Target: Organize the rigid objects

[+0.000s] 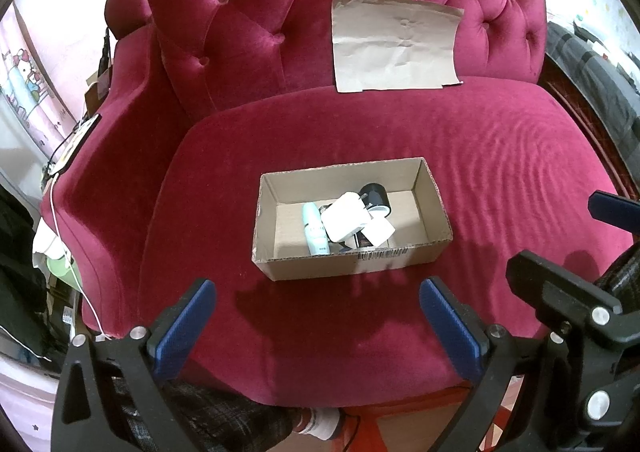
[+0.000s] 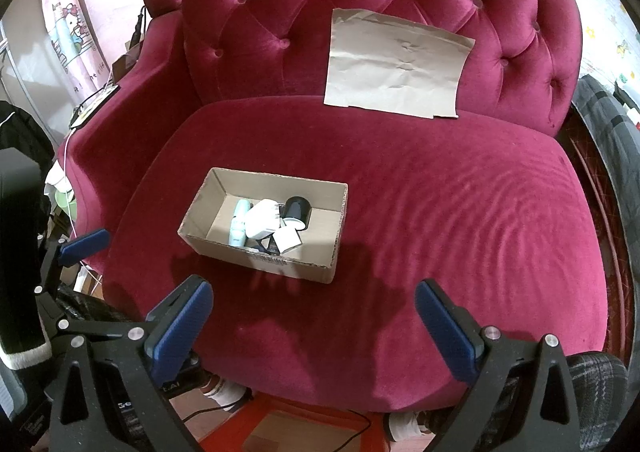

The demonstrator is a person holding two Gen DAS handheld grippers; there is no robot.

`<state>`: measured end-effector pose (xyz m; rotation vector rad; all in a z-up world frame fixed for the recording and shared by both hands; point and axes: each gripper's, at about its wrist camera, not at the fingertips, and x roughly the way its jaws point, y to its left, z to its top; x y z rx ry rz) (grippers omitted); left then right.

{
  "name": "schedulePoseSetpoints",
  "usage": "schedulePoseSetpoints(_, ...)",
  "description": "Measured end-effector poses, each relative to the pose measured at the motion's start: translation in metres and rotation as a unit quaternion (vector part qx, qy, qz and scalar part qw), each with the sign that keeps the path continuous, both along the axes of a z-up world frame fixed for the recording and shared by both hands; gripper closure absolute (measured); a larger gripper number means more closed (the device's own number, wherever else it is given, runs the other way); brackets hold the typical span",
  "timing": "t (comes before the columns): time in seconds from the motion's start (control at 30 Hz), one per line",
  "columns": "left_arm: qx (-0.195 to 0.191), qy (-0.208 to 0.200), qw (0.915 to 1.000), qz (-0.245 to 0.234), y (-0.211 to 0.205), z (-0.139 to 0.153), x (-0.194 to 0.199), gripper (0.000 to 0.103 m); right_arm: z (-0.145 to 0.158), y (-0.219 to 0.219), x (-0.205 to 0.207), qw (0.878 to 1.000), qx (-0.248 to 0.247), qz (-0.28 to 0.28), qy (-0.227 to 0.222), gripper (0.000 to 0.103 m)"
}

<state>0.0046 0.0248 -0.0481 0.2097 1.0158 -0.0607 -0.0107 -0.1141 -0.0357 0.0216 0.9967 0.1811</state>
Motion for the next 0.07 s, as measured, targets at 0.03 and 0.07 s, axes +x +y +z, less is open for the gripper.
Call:
schedulePoseSetpoints(0.03, -0.001, 0.000, 1.0000, -0.001, -0.0006, -0.0006, 0.0005, 0.000, 0.0001, -0.0004, 0.0004, 1.000, 0.001, 0.000, 0.000, 0.000)
schedulePoseSetpoints(0.07, -0.002, 0.002, 1.0000, -0.002, -0.0007, -0.0009, 0.0013, 0.000, 0.0003, -0.0012, 0.0008, 1.000, 0.002, -0.002, 0.000, 0.000)
